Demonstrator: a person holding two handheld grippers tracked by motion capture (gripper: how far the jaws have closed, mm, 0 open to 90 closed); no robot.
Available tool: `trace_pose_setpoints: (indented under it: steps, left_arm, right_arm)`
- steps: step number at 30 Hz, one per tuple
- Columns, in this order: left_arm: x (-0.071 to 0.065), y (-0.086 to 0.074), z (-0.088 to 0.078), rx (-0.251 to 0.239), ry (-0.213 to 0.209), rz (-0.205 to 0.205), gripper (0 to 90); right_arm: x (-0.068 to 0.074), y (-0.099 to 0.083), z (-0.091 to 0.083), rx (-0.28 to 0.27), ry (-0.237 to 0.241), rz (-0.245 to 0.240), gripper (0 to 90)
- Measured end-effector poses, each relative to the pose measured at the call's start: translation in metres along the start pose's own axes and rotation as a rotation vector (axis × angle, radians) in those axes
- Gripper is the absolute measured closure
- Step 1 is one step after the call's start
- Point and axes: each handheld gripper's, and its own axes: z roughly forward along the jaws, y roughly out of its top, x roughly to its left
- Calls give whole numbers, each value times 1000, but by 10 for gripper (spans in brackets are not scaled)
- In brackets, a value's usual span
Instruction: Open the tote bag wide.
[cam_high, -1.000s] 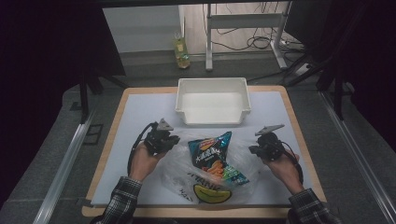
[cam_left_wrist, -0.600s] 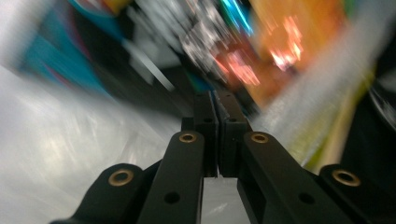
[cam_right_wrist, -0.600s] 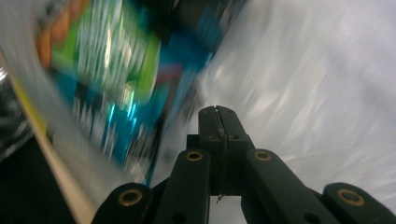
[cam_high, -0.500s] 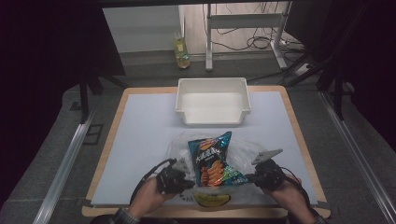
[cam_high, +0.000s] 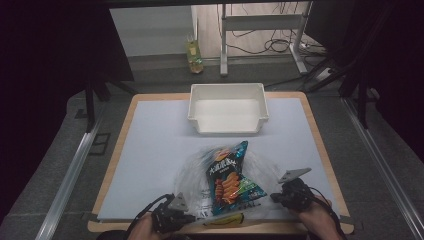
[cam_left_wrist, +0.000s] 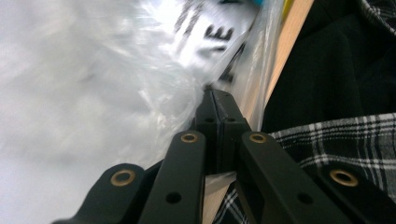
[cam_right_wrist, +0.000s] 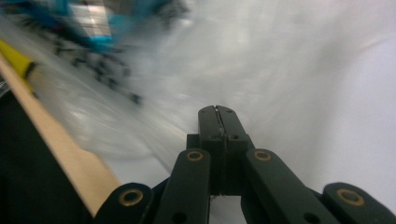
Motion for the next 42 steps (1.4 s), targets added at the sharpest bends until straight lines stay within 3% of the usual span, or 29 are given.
trace_pose_setpoints:
  steps: [2,7,9,11,16,21,22,23,25,27,28,31,34,36,37,39,40,42]
  left_arm:
    - [4,-6,-5,-7,3,-16,895]
    - [13,-15,-15,-32,10,-58,895]
    - [14,-17,-19,-36,38,-58,895]
    - [17,-21,-25,-29,129,-61,895]
    - [30,-25,-29,-38,180,-90,895]
    - [42,-24,-33,-43,196,-129,893]
    - [41,-21,-34,-51,206,-127,887]
    - [41,-14,-36,-63,195,-111,849]
    - [40,1,-41,-103,171,-92,841]
    - [38,24,-43,-134,155,-46,821]
    - [38,37,-42,-147,155,-23,821]
    - [43,74,-31,-164,135,27,817]
    - [52,105,-17,-188,103,39,812]
    - [56,117,-11,-191,47,23,813]
    - [59,122,-5,-156,55,23,812]
    - [66,127,10,-60,128,47,827]
    - [72,127,20,-23,174,33,830]
    - [85,125,31,-5,252,-1,833]
  right_arm:
    - [-6,-2,-3,1,-35,13,897]
    - [-14,-6,-6,-8,-52,29,896]
    - [-17,-7,-8,-10,-59,35,896]
    - [-18,-8,-9,-9,-66,38,896]
    - [-24,-12,-13,-13,-90,55,896]
    - [-28,-10,-13,-4,-110,54,895]
    - [-27,-9,-13,-5,-118,45,894]
    - [-26,-2,-11,-27,-80,49,894]
    - [-26,2,-11,-42,-61,49,894]
    - [-21,24,-10,-80,-41,9,893]
    - [-21,24,-10,-80,-41,9,893]
    - [-23,51,-2,-96,-23,-15,893]
    - [-31,75,13,-87,-30,-11,893]
    - [-33,77,16,-84,-32,-7,893]
    - [-35,80,19,-84,-24,-5,893]
    - [-38,85,25,-70,-33,-4,893]
    - [-40,86,28,-67,-31,-3,893]
    - [-43,88,34,-69,-27,7,893]
